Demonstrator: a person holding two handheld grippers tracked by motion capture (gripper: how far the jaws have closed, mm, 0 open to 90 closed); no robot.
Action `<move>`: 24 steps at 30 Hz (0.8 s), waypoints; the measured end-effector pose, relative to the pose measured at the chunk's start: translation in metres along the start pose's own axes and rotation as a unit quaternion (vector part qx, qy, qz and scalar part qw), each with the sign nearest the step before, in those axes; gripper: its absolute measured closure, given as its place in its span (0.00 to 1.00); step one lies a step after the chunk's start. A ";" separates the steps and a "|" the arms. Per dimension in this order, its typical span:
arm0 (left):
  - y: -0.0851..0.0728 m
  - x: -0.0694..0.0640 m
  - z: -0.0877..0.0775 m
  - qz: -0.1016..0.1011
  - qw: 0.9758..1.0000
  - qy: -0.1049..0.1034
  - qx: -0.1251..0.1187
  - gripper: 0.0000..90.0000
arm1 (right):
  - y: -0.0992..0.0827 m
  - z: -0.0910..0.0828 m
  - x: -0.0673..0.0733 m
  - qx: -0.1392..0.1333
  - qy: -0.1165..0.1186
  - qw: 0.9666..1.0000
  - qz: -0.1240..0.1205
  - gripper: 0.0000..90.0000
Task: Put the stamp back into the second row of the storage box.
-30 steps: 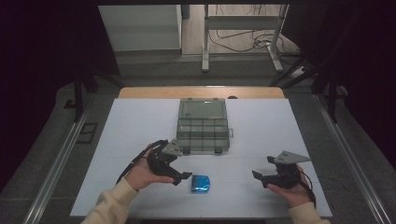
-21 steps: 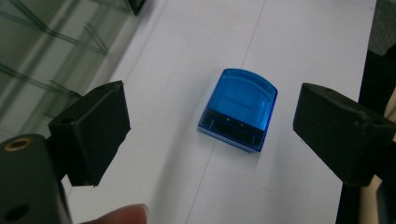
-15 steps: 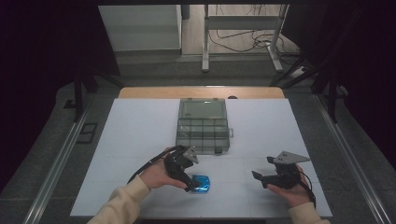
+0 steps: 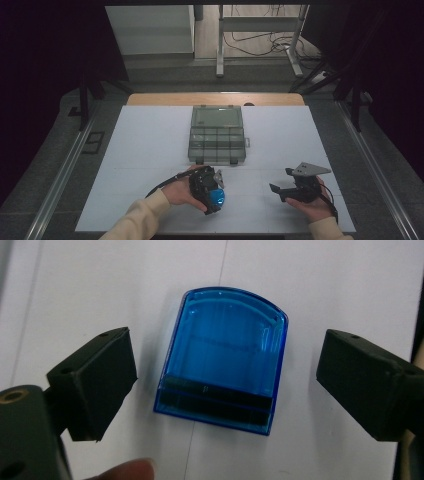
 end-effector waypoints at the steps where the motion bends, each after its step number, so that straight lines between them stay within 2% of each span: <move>1: 0.000 -0.001 0.002 0.000 1.000 0.000 0.000 0.13 | 0.000 0.000 0.000 0.001 0.000 1.000 0.000 0.16; 5: 0.000 -0.001 0.005 0.007 1.000 0.009 0.004 0.21 | 0.000 0.000 0.000 0.001 -0.001 1.000 -0.001 0.16; 12: -0.001 -0.001 0.001 0.020 1.000 0.016 -0.010 0.43 | 0.000 0.000 0.000 0.003 -0.001 1.000 -0.002 0.16; 13: -0.001 -0.001 0.000 0.026 0.999 0.023 -0.013 0.44 | 0.000 0.000 0.000 0.002 -0.001 1.000 -0.002 0.16; 19: -0.002 -0.001 -0.002 0.036 0.999 0.020 -0.010 0.45 | 0.000 0.000 0.000 0.003 -0.001 1.000 -0.002 0.16; 24: -0.004 0.000 -0.009 0.028 0.999 0.020 -0.019 0.45 | 0.000 0.000 0.000 0.001 -0.001 1.000 -0.002 0.16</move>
Point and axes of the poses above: each handheld gripper's, and its own axes: z roughly forward along the jaws, y roughly out of its top, x roughly to its left, the point moved 3 cm from there along z, roughly forward along the jaws, and after that the axes turned 6 degrees about -z, right-handed, at the moved point
